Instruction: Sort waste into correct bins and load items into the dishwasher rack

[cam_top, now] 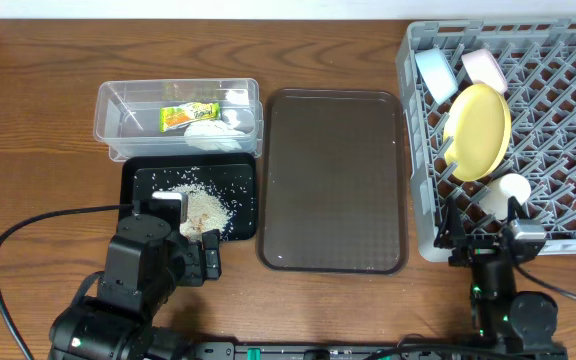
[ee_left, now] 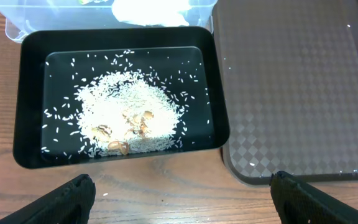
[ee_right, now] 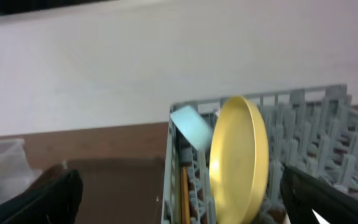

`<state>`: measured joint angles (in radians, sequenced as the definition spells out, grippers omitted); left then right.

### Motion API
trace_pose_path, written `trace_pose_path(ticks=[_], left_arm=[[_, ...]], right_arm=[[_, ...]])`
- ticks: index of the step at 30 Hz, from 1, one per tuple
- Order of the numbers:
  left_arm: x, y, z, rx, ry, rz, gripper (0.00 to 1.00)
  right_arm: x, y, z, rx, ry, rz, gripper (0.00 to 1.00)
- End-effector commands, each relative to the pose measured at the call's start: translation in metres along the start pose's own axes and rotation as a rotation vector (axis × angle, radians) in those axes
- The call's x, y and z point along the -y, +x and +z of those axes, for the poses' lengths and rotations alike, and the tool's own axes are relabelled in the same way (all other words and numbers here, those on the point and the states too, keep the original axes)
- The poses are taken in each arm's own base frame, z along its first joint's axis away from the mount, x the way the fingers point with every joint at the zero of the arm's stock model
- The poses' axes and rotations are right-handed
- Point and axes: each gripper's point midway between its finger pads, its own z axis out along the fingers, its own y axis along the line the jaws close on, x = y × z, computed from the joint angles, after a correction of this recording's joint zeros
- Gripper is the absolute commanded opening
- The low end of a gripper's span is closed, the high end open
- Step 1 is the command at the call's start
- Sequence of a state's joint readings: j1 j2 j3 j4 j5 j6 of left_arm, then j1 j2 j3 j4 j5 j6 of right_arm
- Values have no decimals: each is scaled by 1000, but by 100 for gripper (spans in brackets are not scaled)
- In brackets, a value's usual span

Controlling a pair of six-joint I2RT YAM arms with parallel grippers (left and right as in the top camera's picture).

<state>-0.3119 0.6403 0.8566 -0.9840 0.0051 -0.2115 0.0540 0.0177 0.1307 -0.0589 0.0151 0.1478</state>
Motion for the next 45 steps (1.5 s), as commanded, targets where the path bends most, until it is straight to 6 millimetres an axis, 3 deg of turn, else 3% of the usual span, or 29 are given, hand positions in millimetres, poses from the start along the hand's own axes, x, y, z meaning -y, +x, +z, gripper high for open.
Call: trace_pose_path(ticks=[1, 8, 41, 45], left_arm=[[1, 1, 0, -1, 6, 12, 93], [1, 1, 0, -1, 6, 12, 93], [1, 1, 0, -1, 6, 12, 93], [-12, 10, -1, -18, -35, -8, 93]], right_arm=[[-4, 7, 3, 37, -26, -50, 99], [0, 64, 4, -137, -39, -122, 99], [-1, 63, 4, -132, -43, -122, 99], [-1, 63, 4, -132, -43, -122, 99]])
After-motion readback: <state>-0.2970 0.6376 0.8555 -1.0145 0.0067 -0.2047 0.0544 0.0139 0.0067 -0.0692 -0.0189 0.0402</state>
